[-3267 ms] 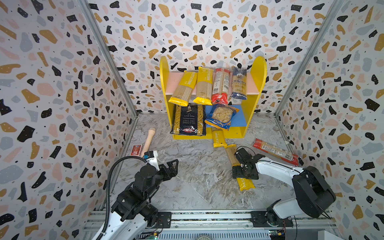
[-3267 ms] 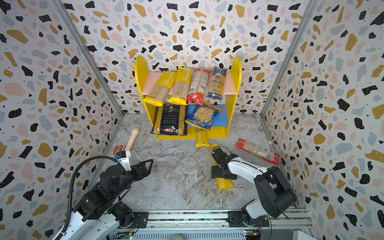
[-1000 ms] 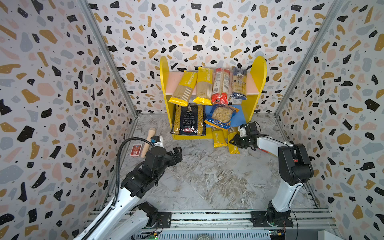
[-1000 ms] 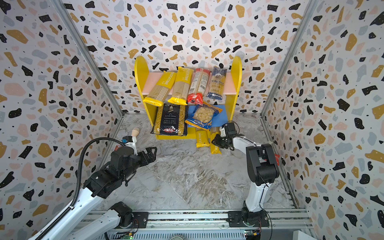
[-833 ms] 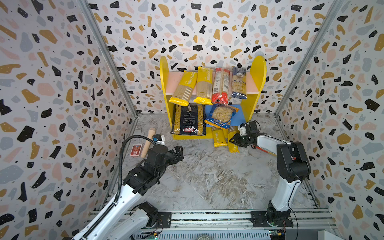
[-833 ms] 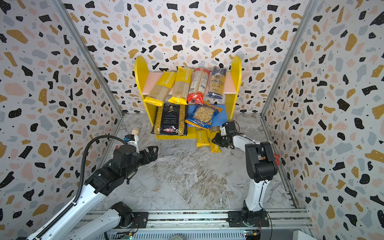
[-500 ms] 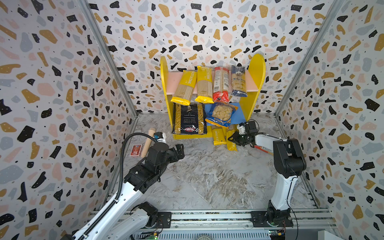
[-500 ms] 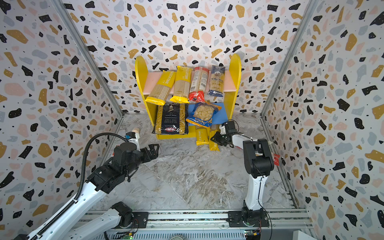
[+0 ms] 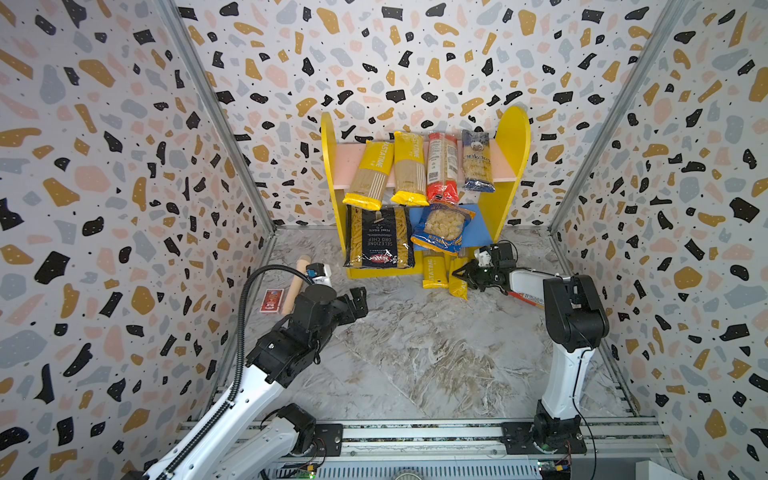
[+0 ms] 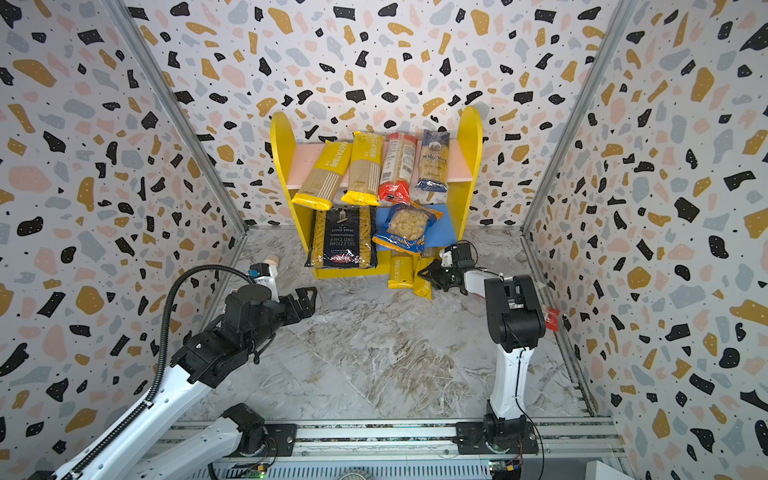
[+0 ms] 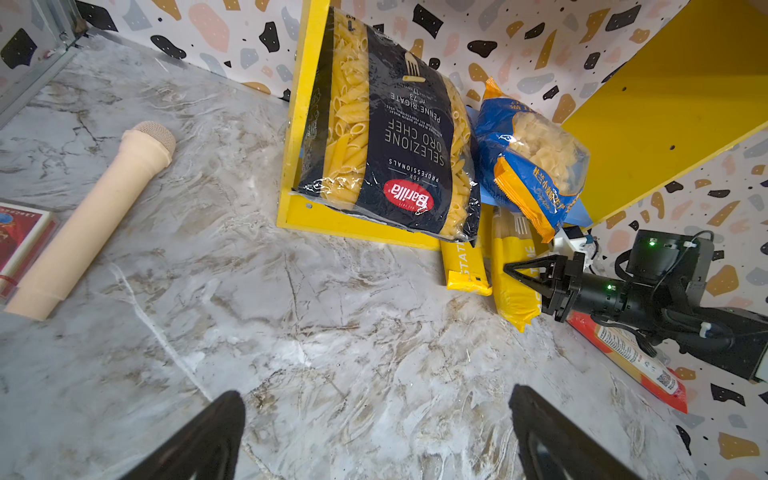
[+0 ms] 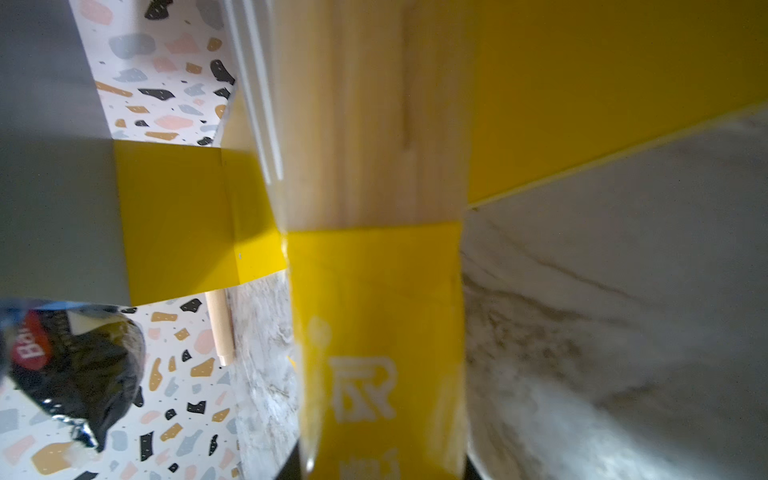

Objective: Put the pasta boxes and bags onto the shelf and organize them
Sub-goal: 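Lower the upright pack beside the first Pastatime pack at the shelf base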

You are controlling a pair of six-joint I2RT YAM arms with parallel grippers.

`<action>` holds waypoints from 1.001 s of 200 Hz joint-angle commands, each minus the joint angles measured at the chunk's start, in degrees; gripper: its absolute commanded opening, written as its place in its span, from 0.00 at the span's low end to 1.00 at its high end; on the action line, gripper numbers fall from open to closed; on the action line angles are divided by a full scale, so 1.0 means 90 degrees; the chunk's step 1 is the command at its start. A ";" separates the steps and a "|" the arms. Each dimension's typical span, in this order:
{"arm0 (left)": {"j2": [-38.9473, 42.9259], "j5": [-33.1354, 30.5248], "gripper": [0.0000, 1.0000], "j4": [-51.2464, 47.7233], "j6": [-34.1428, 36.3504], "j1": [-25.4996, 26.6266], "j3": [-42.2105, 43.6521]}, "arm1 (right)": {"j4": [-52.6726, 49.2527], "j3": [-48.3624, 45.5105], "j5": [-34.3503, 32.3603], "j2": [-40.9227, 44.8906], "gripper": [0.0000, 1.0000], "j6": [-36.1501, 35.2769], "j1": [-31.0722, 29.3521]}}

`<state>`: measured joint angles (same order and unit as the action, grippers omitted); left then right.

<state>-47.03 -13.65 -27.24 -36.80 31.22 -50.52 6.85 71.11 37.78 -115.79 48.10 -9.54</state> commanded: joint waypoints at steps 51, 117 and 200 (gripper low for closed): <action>0.0210 -0.0055 1.00 -0.0028 0.0045 -0.0032 -0.0255 | 0.2992 -0.0142 0.0342 0.0346 0.00 0.0917 0.0082; 0.0293 -0.0061 1.00 -0.0088 0.0026 -0.0032 -0.0261 | 0.4474 -0.0340 0.0455 -0.0074 0.00 0.1993 0.0043; 0.0341 -0.0075 1.00 -0.0141 0.0016 -0.0032 -0.0273 | 0.5228 -0.0041 0.0412 -0.0653 0.00 0.2648 -0.0044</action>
<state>-44.66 -14.02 -28.88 -36.84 31.22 -50.68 43.81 65.89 41.85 -124.44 73.43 -9.98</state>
